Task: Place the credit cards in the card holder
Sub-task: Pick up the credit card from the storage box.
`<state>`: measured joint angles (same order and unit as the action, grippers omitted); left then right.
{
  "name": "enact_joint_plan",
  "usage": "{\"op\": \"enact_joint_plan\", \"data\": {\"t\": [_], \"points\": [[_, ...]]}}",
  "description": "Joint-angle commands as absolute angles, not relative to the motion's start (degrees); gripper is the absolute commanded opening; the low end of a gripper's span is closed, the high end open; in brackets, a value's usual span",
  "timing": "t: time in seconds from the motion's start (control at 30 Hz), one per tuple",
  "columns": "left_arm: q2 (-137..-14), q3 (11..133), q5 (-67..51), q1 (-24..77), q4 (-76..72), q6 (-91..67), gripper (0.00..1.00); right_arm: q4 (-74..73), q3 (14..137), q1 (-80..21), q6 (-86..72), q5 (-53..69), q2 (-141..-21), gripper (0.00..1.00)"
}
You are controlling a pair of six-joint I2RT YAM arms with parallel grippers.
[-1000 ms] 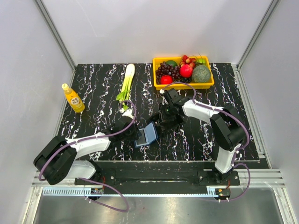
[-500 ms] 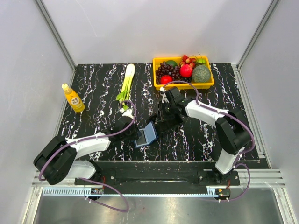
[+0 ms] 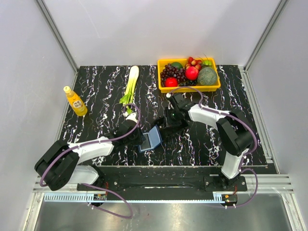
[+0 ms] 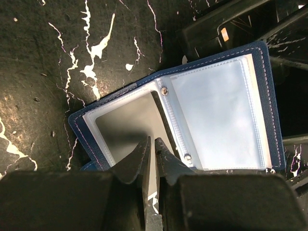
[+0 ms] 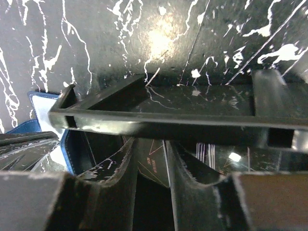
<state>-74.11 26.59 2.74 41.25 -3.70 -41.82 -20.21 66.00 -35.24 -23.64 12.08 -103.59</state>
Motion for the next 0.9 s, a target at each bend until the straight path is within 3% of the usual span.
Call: {"op": "enact_joint_plan", "data": {"t": [0.0, 0.17, 0.27, 0.87], "points": [[-73.83, 27.33, 2.81, 41.4, -5.1, -41.66, 0.12, -20.66, 67.76, -35.42, -23.82, 14.14, -105.47, 0.36], [-74.18, 27.42, 2.81, 41.4, -5.19, -41.66, 0.12, -17.76, 66.36, -35.33, -24.0, 16.87, -103.28, 0.21], [-74.62, 27.42, 2.46, 41.48, -5.8, -41.66, 0.12, -16.97, 66.27, -35.42, -23.91, 19.77, -102.48, 0.19], [-78.48, 29.26, 1.58, 41.4, -7.21, -42.19, 0.1, -14.5, 65.57, -35.77, -24.87, 24.0, -100.72, 0.23]]}}
